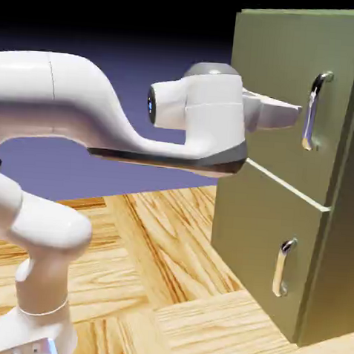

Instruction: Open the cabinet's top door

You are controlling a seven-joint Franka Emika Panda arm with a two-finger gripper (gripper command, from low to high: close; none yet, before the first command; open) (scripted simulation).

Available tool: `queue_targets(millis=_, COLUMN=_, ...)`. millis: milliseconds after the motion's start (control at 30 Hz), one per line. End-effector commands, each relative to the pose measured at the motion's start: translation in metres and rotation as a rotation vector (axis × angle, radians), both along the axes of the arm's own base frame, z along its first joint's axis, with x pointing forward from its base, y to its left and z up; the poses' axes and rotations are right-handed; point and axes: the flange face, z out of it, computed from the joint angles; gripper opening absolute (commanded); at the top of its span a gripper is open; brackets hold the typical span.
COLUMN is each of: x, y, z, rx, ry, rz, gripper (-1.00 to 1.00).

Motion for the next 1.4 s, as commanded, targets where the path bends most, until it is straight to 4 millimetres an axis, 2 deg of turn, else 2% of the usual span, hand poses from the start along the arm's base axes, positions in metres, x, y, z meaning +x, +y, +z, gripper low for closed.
queue_targets(millis=0, x=0.002, y=-0.006, z=-0.003, rx=0.002, ry=-0.005, rz=-0.002, gripper=0.0)
queue_targets(millis=33, x=0.004, y=-0.013, z=-0.006, rx=0.004, ry=-0.009, rz=-0.003, gripper=0.0)
queue_targets(millis=100, x=0.004, y=-0.013, z=-0.006, rx=0.004, ry=-0.009, rz=-0.003, gripper=0.0)
queue_targets(millis=267, x=0.053, y=-0.011, z=-0.006, rx=0.004, ry=-0.009, rz=-0.003, gripper=0.0)
queue_targets(millis=300, x=0.054, y=-0.011, z=-0.006, rx=0.004, ry=-0.009, rz=-0.003, gripper=0.0)
queue_targets(millis=333, x=0.054, y=-0.011, z=-0.006, rx=0.004, ry=-0.009, rz=-0.003, gripper=-1.0)
queue_targets(millis=367, x=0.054, y=-0.011, z=-0.006, rx=0.004, ry=-0.009, rz=-0.003, gripper=-1.0)
queue_targets(millis=867, x=-0.034, y=0.027, z=-0.006, rx=0.003, ry=-0.009, rz=-0.223, gripper=-1.0)
queue_targets(millis=1367, x=-0.122, y=0.093, z=-0.006, rx=0.002, ry=-0.01, rz=-0.477, gripper=-1.0)
